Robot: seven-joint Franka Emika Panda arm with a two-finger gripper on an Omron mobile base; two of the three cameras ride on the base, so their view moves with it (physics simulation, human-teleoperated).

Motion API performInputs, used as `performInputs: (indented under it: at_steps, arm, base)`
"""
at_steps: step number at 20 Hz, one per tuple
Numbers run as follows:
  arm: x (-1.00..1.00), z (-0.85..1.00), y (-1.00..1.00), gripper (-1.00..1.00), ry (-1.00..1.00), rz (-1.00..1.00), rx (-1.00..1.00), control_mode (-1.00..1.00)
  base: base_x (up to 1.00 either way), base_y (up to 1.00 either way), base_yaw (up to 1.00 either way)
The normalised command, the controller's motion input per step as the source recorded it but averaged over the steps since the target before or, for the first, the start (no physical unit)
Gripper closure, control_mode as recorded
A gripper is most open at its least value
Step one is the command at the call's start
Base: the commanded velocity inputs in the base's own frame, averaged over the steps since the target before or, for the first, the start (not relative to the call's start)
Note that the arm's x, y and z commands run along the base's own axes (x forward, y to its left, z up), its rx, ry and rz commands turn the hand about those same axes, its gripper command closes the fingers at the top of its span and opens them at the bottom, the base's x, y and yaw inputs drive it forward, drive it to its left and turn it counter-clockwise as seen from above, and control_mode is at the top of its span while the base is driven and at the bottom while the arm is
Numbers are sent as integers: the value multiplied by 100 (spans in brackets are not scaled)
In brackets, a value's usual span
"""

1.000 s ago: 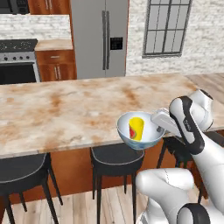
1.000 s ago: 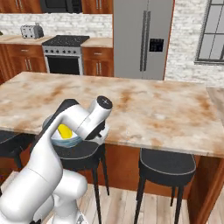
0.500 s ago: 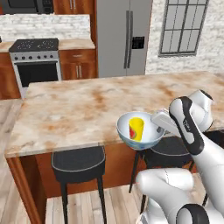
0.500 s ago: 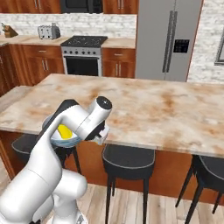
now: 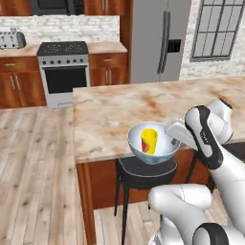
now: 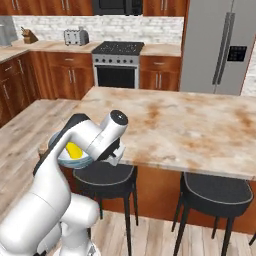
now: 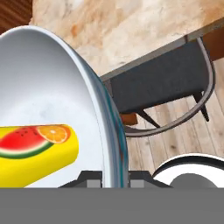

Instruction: Place the cup inside the bowl on the dining table and move the bowl to any counter.

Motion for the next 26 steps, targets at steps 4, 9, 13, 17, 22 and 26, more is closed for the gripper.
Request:
performInputs:
  at_steps: [4, 9, 13, 17, 22, 26]
  arm:
    - [0, 0, 0, 100, 0, 0, 0, 100]
    - [0, 0, 0, 100, 0, 0, 0, 100]
    - [0, 0, 0, 100, 0, 0, 0, 100]
    - [0, 0, 0, 100, 0, 0, 0, 100]
    - [0, 0, 0, 100, 0, 0, 0, 100]
    - [0, 0, 0, 100, 0, 0, 0, 100]
  base:
    - [6, 100, 0]
    - [12, 100, 0]
    - [50, 75, 0]
    - [73, 66, 0]
    - [69, 58, 0]
    - [58, 81, -1]
